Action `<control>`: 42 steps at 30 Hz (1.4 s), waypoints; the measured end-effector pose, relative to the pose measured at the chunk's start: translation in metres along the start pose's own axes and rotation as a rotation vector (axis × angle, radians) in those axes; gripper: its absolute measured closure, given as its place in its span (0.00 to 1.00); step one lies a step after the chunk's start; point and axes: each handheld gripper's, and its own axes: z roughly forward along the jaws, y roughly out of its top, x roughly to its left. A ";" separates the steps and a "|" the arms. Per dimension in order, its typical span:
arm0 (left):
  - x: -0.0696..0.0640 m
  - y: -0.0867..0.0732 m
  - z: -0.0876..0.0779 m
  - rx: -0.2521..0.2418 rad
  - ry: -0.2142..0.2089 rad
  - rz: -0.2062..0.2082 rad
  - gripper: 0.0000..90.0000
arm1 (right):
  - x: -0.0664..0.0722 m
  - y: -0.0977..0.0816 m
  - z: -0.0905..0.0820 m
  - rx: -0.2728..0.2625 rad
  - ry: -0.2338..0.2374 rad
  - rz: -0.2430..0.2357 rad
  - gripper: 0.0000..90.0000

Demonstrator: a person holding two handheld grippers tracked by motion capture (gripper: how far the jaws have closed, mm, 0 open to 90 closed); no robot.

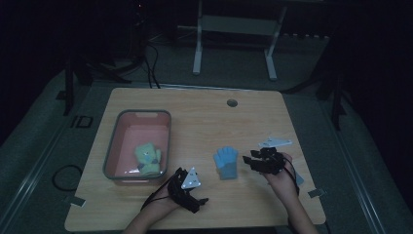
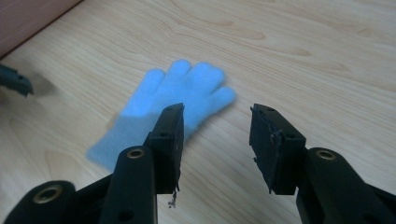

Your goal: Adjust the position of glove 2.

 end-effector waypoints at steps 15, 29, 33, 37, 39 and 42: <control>0.000 0.000 0.000 0.002 0.000 -0.001 0.05 | -0.055 -0.034 -0.042 0.017 -0.011 -0.066 0.64; 0.001 0.000 0.000 0.006 0.000 -0.001 0.05 | -0.093 -0.074 -0.044 0.101 -0.013 -0.067 0.63; 0.001 0.000 0.000 0.006 0.001 -0.002 0.05 | -0.103 -0.084 -0.036 0.127 -0.015 -0.051 0.64; 0.001 0.000 0.000 0.008 -0.001 -0.002 0.05 | -0.101 -0.087 -0.034 0.117 -0.027 -0.055 0.67; 0.001 0.000 0.000 0.007 0.001 -0.001 0.05 | -0.099 -0.087 -0.033 0.116 -0.038 -0.058 0.73; 0.001 0.000 0.000 0.008 0.000 -0.001 0.05 | -0.097 -0.088 -0.034 0.108 -0.048 -0.037 0.87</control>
